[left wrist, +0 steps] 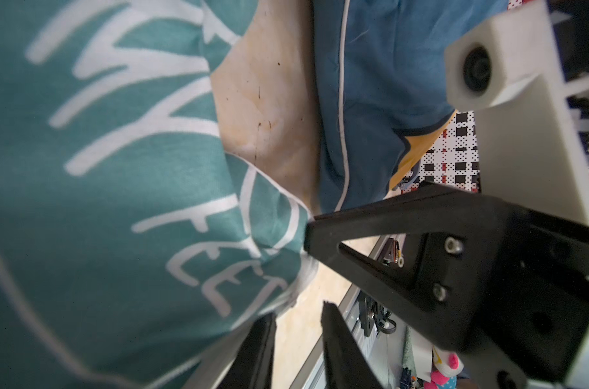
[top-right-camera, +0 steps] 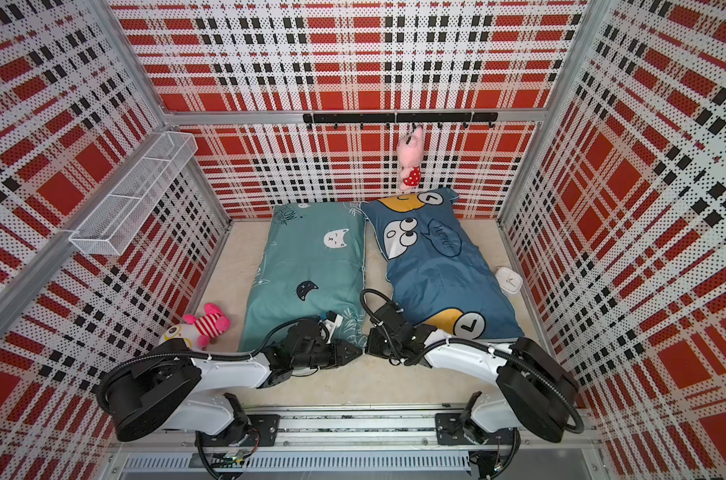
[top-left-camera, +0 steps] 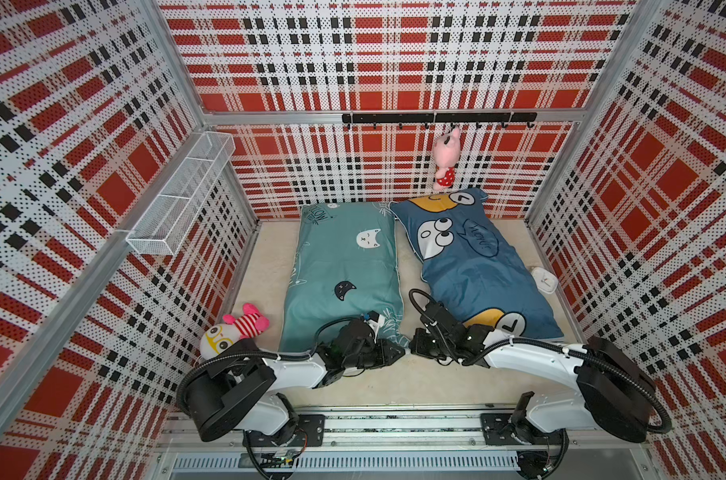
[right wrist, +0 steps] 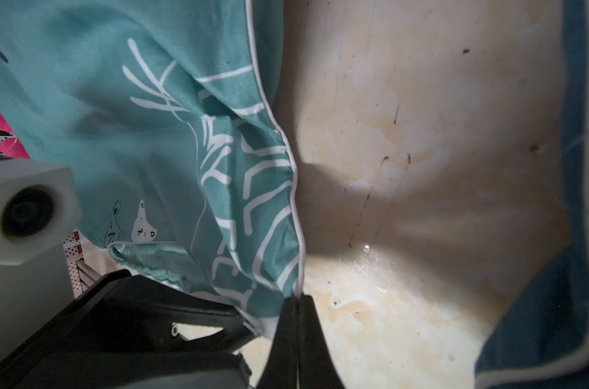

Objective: Zip up pillowcases
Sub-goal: Zip the zipper on the pillowcase.

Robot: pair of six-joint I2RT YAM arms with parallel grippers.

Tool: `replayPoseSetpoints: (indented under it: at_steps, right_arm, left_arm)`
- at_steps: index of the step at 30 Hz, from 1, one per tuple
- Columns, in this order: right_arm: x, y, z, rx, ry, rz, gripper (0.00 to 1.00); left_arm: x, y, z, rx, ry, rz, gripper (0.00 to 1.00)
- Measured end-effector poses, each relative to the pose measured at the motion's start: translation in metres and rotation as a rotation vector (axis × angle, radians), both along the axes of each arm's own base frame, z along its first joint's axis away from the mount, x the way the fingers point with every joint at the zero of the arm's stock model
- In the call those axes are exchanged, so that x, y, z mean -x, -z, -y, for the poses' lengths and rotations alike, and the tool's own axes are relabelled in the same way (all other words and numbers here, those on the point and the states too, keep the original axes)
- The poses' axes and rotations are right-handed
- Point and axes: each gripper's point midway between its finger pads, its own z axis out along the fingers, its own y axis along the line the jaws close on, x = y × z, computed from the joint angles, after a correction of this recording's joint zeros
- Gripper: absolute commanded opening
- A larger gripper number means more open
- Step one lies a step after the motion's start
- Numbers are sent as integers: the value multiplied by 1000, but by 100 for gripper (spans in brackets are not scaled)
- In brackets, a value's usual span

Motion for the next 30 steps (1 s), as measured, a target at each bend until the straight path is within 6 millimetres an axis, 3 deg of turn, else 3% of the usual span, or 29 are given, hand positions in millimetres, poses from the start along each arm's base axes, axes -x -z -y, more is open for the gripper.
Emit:
replayPoseSetpoints:
  at_steps: [30]
  right_arm:
    - [1,1,-1,-8,0,-1,0]
  left_arm:
    - [-3,-1,4,-2,7,12,22]
